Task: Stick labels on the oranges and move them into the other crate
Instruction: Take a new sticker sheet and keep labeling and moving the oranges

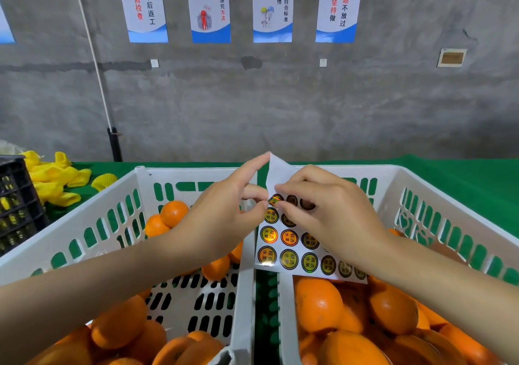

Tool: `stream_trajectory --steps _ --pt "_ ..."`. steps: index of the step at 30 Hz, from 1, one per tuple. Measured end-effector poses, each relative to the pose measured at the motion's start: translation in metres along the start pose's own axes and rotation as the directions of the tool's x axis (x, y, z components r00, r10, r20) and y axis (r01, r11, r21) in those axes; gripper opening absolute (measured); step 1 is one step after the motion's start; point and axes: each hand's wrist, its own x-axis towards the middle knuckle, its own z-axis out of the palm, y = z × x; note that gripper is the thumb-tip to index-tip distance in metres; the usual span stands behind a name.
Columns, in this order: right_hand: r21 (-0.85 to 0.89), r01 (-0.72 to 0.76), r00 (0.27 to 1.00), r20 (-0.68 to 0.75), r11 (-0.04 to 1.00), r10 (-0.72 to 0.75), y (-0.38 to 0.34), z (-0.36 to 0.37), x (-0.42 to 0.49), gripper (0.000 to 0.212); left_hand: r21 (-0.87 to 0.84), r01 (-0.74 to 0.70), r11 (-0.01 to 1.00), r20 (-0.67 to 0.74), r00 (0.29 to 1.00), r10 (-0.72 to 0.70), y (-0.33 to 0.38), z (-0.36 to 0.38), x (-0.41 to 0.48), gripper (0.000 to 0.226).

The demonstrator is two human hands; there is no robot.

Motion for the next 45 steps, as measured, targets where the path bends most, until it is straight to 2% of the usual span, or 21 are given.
stream_trajectory --steps 3,7,15,17,20,23,27,28,30,33,35,38,41,45 --pt "0.000 0.016 1.000 0.023 1.000 -0.016 -0.001 0.001 -0.001 0.021 0.173 -0.138 0.975 0.010 0.990 0.139 0.002 -0.001 -0.003 0.089" --pt "0.005 0.024 1.000 0.006 1.000 -0.024 -0.001 0.001 0.000 0.019 0.318 -0.261 0.912 0.012 0.962 0.271 0.004 -0.004 -0.001 0.086" --pt "-0.043 0.035 0.999 -0.039 0.998 -0.037 -0.002 0.001 0.001 0.007 0.374 -0.265 0.889 0.014 0.960 0.280 0.006 -0.006 0.000 0.074" --pt "-0.033 0.031 0.998 -0.046 0.999 -0.032 -0.002 0.002 0.001 0.005 0.295 -0.230 0.927 0.026 0.972 0.233 0.003 -0.004 0.000 0.071" --pt "-0.002 0.023 0.999 -0.041 1.000 -0.023 -0.003 0.002 0.001 0.004 -0.031 -0.092 0.995 0.035 0.995 0.093 -0.004 0.000 0.000 0.052" --pt "0.025 0.041 0.999 -0.013 0.999 -0.041 -0.005 0.001 0.001 0.002 -0.332 0.094 0.939 0.053 0.995 -0.081 -0.009 0.002 0.004 0.027" --pt "0.005 0.060 0.995 0.073 0.998 -0.061 -0.005 0.001 0.001 0.008 -0.399 0.150 0.905 0.077 0.989 -0.130 -0.012 0.005 0.008 0.021" --pt "0.019 0.041 0.996 0.081 0.999 -0.042 -0.005 0.003 0.001 0.011 -0.400 0.158 0.903 0.078 0.987 -0.138 -0.013 0.006 0.008 0.022" --pt "0.177 -0.107 0.994 0.057 0.978 0.098 -0.005 0.006 0.002 0.013 -0.395 0.179 0.901 0.103 0.983 -0.150 -0.016 0.005 0.008 0.023" --pt "0.452 -0.345 0.927 0.027 0.822 0.374 -0.001 0.005 0.007 0.010 -0.299 0.145 0.943 0.137 0.985 -0.108 -0.018 0.005 0.005 0.026" --pt "0.536 -0.413 0.887 0.054 0.736 0.459 0.003 0.002 0.011 0.014 -0.238 0.110 0.965 0.175 0.982 -0.069 -0.016 0.006 0.003 0.029" --pt "0.644 -0.449 0.856 0.111 0.619 0.505 0.004 0.000 0.014 0.011 -0.155 0.018 0.988 0.249 0.968 0.021 -0.013 0.007 -0.001 0.031" --pt "0.643 -0.506 0.824 0.164 0.575 0.542 0.002 0.001 0.014 0.017 -0.151 -0.074 0.986 0.291 0.950 0.116 -0.010 0.006 -0.005 0.021" --pt "0.480 -0.550 0.834 0.268 0.684 0.483 0.002 0.009 0.008 0.039 -0.156 -0.134 0.979 0.261 0.950 0.172 -0.006 0.004 -0.007 0.023"
